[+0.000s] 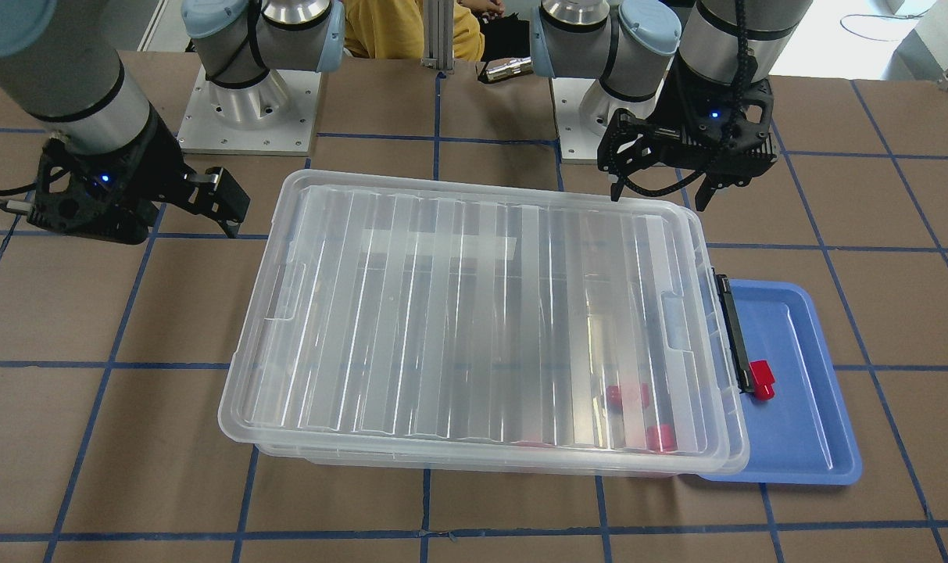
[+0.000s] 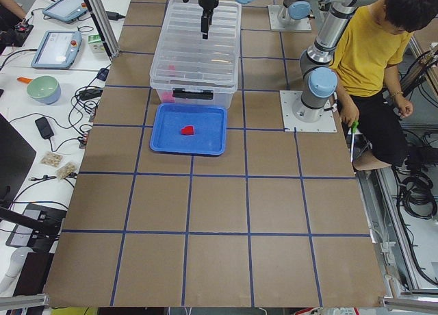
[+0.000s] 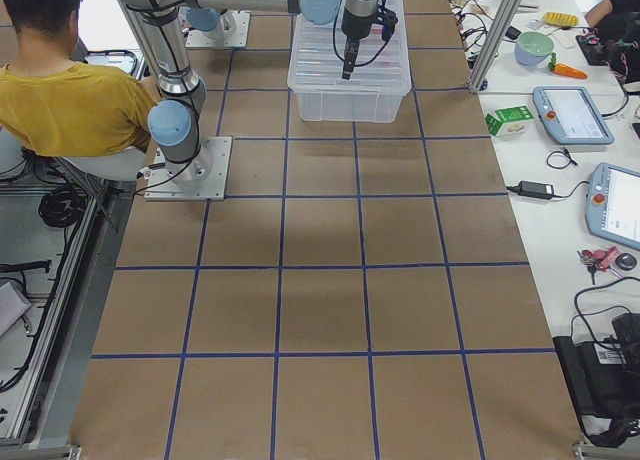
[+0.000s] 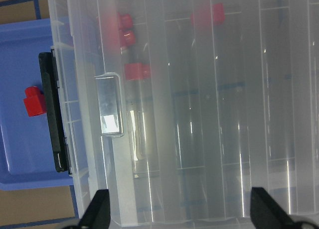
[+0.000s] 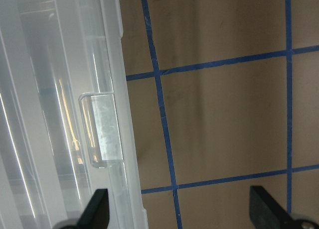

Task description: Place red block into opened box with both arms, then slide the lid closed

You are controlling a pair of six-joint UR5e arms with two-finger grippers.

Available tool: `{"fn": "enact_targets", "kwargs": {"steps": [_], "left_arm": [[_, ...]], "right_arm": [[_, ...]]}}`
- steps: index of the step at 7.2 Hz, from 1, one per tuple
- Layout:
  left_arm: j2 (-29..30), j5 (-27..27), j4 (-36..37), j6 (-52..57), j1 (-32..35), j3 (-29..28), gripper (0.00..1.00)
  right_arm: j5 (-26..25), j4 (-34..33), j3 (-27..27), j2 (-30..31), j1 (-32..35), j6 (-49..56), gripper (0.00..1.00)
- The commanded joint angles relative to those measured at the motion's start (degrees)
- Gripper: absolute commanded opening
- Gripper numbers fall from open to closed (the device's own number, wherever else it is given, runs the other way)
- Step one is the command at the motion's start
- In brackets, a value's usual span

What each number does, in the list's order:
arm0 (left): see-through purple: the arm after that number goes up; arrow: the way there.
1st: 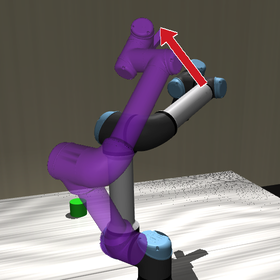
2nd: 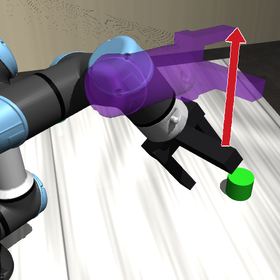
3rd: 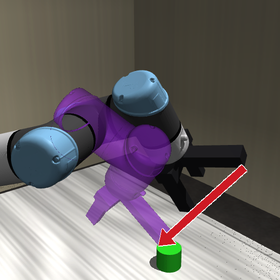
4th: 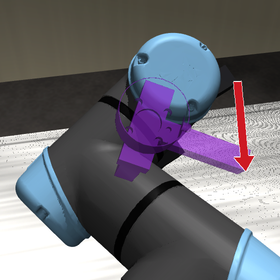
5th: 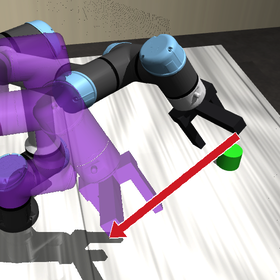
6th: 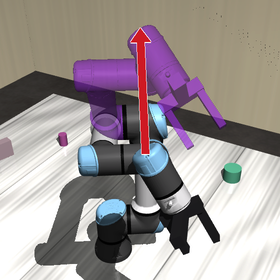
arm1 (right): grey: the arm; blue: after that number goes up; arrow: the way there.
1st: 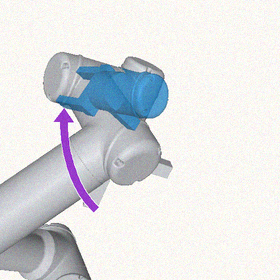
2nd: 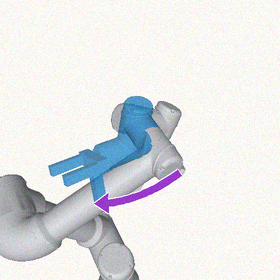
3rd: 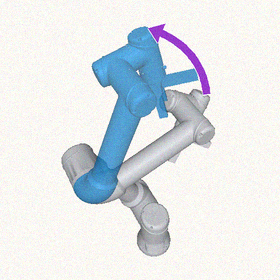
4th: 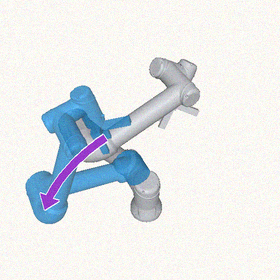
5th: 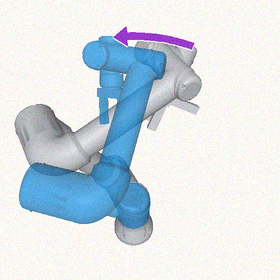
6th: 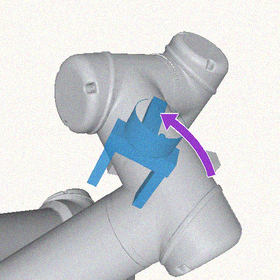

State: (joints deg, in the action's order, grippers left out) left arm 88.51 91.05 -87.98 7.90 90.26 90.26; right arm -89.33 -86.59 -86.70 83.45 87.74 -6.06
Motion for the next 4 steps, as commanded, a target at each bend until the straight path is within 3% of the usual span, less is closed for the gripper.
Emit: {"fn": "enact_targets", "kwargs": {"steps": [1,4], "left_arm": [[0.00,0.01,0.00,0.01,0.00,0.00,1.00],[0.00,0.01,0.00,0.01,0.00,0.00,1.00]], "right_arm": [[0.82,-3.66,-0.23,-4.33,0.24,0.00,1.00],[0.83,-10.67,-6.09,-5.75,0.33,-0.09,1.00]]}}
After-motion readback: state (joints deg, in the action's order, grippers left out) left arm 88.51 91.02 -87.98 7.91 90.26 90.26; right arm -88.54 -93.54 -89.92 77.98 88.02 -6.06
